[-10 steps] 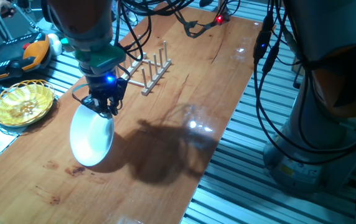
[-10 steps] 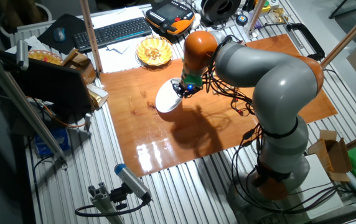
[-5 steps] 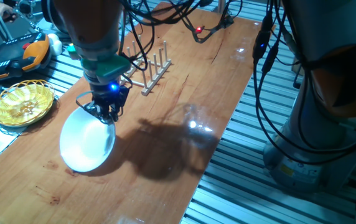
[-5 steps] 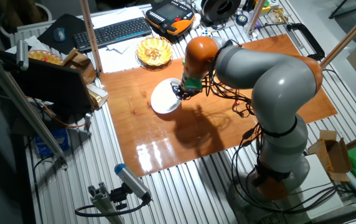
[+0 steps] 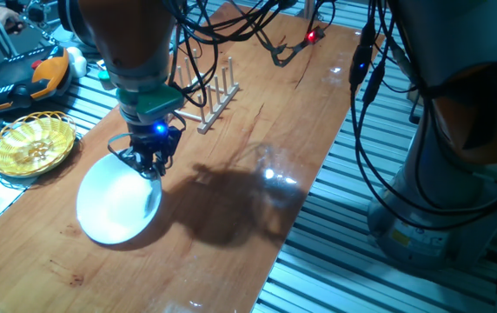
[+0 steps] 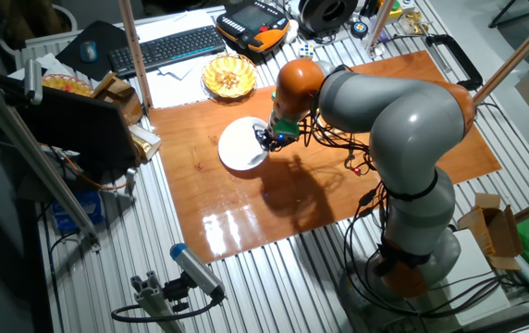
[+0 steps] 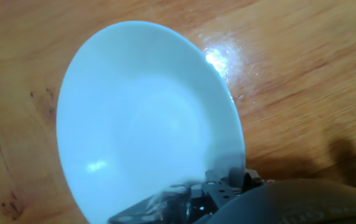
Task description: Take the dish off the dish rack
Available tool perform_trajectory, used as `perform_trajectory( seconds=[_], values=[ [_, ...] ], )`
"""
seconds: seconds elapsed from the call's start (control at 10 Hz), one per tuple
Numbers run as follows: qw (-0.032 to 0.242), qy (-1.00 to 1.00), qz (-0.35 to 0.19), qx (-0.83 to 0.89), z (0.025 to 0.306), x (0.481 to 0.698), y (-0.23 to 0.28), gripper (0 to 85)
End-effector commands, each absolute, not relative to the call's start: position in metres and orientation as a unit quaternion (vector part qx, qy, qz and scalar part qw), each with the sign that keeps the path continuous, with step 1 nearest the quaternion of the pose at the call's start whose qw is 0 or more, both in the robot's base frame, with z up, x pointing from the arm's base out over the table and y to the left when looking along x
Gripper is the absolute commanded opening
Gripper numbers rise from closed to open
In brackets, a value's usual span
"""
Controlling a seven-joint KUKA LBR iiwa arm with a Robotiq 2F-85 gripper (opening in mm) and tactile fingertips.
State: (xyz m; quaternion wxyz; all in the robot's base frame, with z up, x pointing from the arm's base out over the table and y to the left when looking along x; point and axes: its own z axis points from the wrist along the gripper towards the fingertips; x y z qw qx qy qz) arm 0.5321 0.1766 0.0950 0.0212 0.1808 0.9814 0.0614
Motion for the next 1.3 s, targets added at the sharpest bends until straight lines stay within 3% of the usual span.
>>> perform_trajectory(
  seconds=[0.0, 1.2],
  values=[
    [0.02, 0.981, 0.061, 0.182, 0.095, 0.532, 0.177, 20.7],
    [0.011, 0.976, 0.064, 0.208, 0.084, 0.531, 0.176, 29.7]
  ],
)
